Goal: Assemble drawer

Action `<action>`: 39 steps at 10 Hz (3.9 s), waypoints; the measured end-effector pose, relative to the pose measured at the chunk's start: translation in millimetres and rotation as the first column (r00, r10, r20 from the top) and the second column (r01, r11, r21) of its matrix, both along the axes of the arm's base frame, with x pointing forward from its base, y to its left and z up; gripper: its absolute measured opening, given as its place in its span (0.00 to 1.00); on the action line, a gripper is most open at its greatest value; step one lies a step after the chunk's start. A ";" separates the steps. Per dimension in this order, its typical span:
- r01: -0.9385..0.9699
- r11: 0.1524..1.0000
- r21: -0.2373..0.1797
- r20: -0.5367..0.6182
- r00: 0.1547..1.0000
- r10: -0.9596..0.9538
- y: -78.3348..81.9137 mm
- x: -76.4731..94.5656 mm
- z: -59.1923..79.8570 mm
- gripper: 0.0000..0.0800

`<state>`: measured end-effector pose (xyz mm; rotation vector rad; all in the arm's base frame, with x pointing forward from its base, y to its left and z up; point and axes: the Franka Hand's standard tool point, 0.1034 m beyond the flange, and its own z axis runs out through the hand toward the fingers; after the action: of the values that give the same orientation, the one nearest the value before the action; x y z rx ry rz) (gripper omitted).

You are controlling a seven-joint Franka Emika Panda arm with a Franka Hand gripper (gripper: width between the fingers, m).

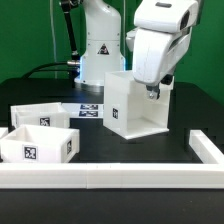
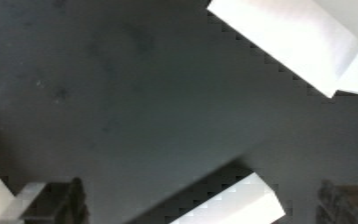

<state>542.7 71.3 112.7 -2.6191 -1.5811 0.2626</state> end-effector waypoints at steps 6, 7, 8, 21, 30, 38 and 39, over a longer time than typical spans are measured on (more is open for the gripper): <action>0.023 1.000 -0.007 0.000 1.000 -0.023 -0.6 -3.3 0.9 0.81; 0.051 0.999 -0.018 0.002 0.999 -0.051 -2.2 -13.4 7.0 0.81; 0.058 0.998 -0.023 0.007 0.998 -0.058 -2.3 -24.9 11.6 0.81; 0.420 0.906 -0.052 0.148 0.900 -0.409 14.4 -126.4 34.0 0.81; 0.488 0.872 0.037 0.208 0.850 -0.484 18.9 -138.5 -2.6 0.81; 0.521 0.853 0.020 0.150 0.842 -0.518 14.8 -143.7 -18.7 0.49; 0.522 0.853 0.021 0.150 0.842 -0.519 14.9 -143.5 -18.8 0.49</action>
Offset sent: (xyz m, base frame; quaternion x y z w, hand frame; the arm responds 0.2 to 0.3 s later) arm 0.0000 0.0000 0.0000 0.0000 0.0000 0.0000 1.0000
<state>399.2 86.1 93.9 -3.0109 -0.8256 0.0427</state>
